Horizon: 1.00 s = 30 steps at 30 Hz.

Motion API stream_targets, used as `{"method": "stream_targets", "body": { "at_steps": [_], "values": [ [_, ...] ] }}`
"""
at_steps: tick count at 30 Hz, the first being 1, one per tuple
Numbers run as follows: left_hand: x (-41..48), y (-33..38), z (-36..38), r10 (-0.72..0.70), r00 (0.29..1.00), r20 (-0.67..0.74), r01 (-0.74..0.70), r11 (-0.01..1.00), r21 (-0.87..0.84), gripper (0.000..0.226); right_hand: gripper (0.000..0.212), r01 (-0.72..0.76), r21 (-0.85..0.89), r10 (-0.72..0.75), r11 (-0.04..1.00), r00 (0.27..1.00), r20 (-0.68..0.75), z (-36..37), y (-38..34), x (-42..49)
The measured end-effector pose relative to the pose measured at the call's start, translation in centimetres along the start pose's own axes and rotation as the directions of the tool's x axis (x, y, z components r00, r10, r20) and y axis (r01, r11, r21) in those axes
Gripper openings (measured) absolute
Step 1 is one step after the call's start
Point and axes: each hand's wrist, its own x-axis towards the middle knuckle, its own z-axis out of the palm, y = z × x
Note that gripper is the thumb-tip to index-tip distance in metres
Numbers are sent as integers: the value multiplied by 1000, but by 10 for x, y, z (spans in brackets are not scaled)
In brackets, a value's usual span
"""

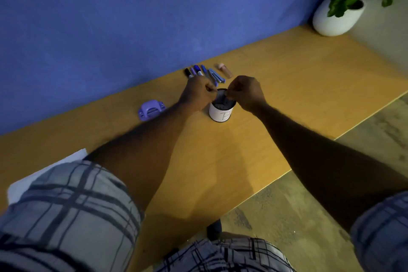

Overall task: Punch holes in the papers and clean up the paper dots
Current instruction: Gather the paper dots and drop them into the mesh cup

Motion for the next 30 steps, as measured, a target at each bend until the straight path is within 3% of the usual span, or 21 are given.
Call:
{"method": "stream_targets", "body": {
  "at_steps": [4,6,13,21,30],
  "values": [
    [21,2,5,46,973,226,-94,974,206,22,12,244,-249,-211,937,965,153,-4,9,13],
    [26,0,7,40,969,243,-100,966,238,30,19,295,-329,-223,897,945,238,-3,12,18],
    [34,-3,11,0,951,310,-59,982,181,39,29,294,-313,-218,903,942,255,-2,15,23],
    [26,-17,6,-6,946,324,-44,988,146,36,20,178,-224,-161,958,983,90,4,11,20],
    [23,-19,0,-4,950,312,-44,988,146,41,32,116,-246,-97,962,991,88,7,2,21]
  ]
}}
